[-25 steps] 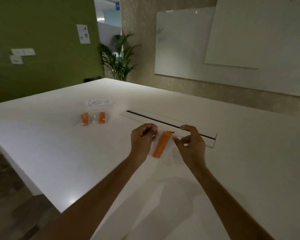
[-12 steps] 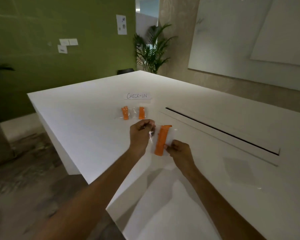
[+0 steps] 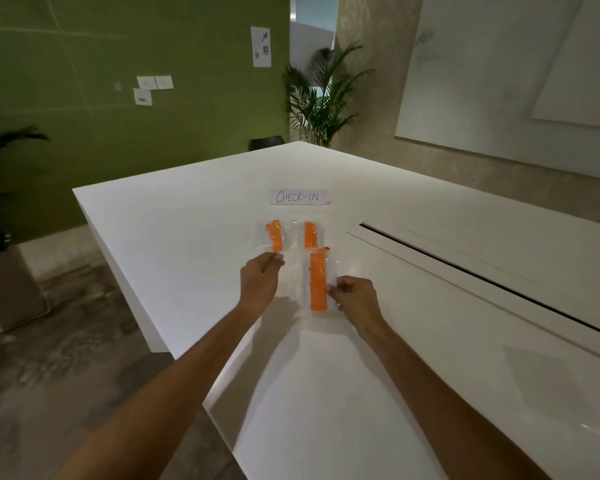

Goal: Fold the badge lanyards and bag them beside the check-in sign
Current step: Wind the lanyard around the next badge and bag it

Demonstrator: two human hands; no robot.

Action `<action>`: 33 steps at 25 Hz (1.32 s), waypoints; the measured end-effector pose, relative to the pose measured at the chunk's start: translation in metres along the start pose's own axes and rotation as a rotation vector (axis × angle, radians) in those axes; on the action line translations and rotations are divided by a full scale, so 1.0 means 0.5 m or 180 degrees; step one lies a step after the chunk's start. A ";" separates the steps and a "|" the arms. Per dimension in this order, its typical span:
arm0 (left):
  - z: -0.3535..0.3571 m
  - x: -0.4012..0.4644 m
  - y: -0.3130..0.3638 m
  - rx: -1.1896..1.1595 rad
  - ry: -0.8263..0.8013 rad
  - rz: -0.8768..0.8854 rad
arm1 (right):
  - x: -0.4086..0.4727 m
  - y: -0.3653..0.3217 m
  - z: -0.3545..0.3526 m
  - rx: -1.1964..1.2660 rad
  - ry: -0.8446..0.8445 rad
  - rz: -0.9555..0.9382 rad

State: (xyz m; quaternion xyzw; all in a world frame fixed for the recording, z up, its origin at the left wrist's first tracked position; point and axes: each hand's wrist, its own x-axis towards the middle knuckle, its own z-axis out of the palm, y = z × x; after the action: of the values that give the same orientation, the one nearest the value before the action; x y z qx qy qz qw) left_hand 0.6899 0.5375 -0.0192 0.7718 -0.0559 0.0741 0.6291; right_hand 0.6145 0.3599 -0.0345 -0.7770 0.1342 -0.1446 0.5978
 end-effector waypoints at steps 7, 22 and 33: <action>-0.026 0.076 -0.065 0.0960 -0.0164 0.0209 | 0.103 0.003 0.103 -0.0361 0.0044 0.0310; 0.025 0.114 -0.093 0.1369 -0.0611 0.0424 | 0.216 0.034 0.014 -0.1162 0.0731 0.0815; 0.046 0.111 -0.065 0.1182 -0.0403 0.0690 | 0.180 0.034 -0.022 -0.1802 0.0864 0.0412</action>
State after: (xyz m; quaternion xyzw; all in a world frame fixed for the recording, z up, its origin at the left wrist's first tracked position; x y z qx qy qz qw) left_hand 0.7511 0.5220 -0.0450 0.8669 -0.1633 0.1017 0.4598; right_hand 0.6927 0.3114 -0.0424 -0.8759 0.2968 -0.1655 0.3425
